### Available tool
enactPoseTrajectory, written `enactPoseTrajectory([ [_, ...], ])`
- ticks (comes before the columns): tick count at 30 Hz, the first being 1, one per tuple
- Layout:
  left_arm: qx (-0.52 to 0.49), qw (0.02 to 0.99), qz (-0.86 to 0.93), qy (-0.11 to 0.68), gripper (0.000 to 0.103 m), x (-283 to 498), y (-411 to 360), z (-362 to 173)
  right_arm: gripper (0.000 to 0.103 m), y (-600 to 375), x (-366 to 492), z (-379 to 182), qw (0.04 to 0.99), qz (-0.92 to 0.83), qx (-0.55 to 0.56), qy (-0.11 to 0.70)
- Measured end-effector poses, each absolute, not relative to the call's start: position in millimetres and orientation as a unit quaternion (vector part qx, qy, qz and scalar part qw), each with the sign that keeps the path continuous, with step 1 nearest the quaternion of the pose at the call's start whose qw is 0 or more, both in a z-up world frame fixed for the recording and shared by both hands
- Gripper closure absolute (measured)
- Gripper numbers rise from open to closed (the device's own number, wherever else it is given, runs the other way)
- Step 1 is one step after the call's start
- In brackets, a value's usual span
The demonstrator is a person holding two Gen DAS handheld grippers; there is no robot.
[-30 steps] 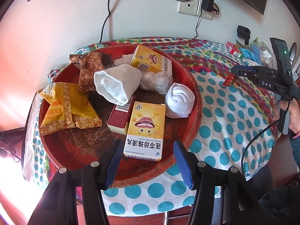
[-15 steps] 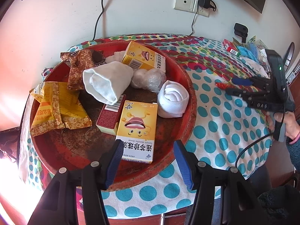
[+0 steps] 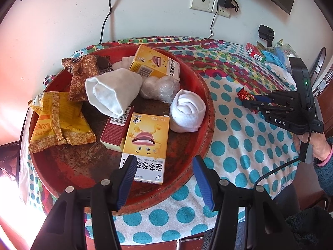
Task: Organize objects
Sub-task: 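Carry the red candy into the red tray and open the right gripper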
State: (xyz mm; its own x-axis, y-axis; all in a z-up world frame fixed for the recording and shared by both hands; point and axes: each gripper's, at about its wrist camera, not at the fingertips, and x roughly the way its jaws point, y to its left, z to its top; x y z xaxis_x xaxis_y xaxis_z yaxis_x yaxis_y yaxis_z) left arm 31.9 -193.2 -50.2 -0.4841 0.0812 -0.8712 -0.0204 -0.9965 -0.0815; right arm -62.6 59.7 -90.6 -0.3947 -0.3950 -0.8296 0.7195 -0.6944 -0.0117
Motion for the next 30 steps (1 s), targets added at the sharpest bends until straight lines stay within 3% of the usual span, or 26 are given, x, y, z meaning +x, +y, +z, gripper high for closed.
enactPoseTrajectory([
  [17,-0.499,0.024,0.866,-0.034,0.046,43,-203,-42,0.084,-26,-46,-35,0.409,-0.807,0.373,0.207],
  [30,-0.509,-0.007,0.859,-0.053,0.046,47,-227,-39,0.084,-122,-31,-33,0.465,-0.774,0.362,0.232],
])
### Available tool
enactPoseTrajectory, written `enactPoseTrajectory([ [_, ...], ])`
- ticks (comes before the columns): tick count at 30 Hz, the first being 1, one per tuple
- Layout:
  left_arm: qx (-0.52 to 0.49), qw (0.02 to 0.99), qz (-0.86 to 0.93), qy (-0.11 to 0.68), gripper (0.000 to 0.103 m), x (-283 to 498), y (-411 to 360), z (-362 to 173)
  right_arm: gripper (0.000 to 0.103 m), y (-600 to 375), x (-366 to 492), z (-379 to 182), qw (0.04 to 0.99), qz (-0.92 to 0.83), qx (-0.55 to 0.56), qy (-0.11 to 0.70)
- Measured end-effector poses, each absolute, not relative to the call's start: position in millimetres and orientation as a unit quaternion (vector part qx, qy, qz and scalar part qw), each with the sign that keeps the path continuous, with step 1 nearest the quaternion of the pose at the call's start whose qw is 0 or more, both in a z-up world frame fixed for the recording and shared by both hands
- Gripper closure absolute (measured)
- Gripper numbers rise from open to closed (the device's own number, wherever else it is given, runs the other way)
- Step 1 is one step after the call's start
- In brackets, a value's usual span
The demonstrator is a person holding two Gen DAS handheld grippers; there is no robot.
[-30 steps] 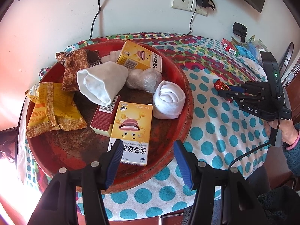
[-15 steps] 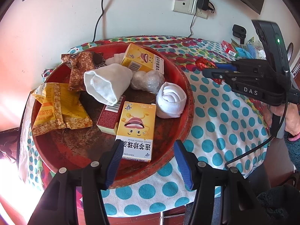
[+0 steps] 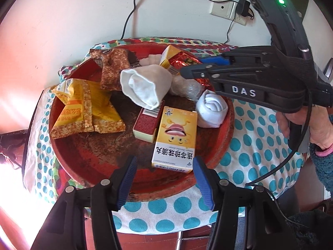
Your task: Organize objects
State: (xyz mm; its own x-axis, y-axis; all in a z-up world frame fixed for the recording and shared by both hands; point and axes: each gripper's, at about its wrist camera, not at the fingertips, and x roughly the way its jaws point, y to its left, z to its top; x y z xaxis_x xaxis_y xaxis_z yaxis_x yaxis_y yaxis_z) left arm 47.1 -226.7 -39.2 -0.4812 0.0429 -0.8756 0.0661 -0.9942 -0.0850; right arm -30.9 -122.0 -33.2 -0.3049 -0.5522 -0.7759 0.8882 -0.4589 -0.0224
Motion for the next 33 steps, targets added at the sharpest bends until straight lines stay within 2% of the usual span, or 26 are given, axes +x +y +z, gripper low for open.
enactPoseTrajectory([
  [13,0.520,0.011,-0.853,0.047,0.046,38,-236,-42,0.082,-140,-40,-54,0.468,-0.763,0.389,0.220],
  [15,0.519,0.009,-0.853,0.049,0.046,35,-236,-41,0.070,-137,-41,-53,0.466,-0.766,0.384,0.220],
  [16,0.518,0.010,-0.854,0.050,0.046,34,-236,-40,0.058,-135,-41,-51,0.465,-0.768,0.383,0.218],
  [17,0.516,0.010,-0.855,0.052,0.046,33,-236,-38,0.052,-132,-40,-48,0.465,-0.770,0.380,0.216],
  [19,0.514,0.010,-0.856,0.055,0.046,32,-236,-36,0.049,-125,-38,-41,0.465,-0.773,0.376,0.212],
  [26,0.517,0.021,-0.855,0.044,0.046,31,-239,-29,0.011,-83,-23,-22,0.418,-0.777,0.399,0.249],
  [30,0.522,0.027,-0.851,0.038,0.046,32,-237,-28,0.004,-61,-10,-18,0.400,-0.768,0.421,0.270],
  [33,0.526,0.023,-0.850,0.033,0.046,33,-232,-27,0.003,-50,4,-20,0.399,-0.758,0.436,0.276],
])
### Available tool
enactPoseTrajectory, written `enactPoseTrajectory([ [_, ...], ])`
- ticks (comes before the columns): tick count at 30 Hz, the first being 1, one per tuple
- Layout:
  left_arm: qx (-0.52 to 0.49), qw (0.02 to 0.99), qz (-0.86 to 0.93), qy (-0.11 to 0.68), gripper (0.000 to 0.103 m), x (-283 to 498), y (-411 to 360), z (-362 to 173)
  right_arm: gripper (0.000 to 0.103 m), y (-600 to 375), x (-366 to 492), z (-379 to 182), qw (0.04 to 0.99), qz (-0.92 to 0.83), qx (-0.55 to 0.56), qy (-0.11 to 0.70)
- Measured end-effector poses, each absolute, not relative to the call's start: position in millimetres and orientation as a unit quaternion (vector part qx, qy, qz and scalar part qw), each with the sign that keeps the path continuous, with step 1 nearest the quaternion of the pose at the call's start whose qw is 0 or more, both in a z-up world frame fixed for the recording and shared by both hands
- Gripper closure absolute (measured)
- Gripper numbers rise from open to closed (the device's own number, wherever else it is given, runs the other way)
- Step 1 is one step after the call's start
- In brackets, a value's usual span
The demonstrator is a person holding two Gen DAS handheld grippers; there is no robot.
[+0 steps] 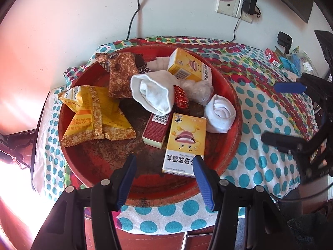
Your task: Organize objects
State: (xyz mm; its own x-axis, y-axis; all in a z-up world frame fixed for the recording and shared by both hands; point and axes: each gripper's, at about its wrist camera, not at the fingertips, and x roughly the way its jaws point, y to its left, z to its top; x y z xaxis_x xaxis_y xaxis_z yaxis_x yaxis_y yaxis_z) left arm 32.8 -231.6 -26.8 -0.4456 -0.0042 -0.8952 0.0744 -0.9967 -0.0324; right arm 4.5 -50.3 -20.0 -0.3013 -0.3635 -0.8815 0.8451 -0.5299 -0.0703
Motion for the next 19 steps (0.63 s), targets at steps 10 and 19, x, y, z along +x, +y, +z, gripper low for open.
enactPoseTrajectory([
  [10,0.522,0.014,-0.853,0.008,0.044,33,-211,-23,0.003,-52,29,-31,0.414,-0.734,0.462,0.277],
  [19,0.529,0.023,-0.848,-0.010,0.044,33,-202,-23,0.003,-56,36,-36,0.409,-0.728,0.461,0.301],
])
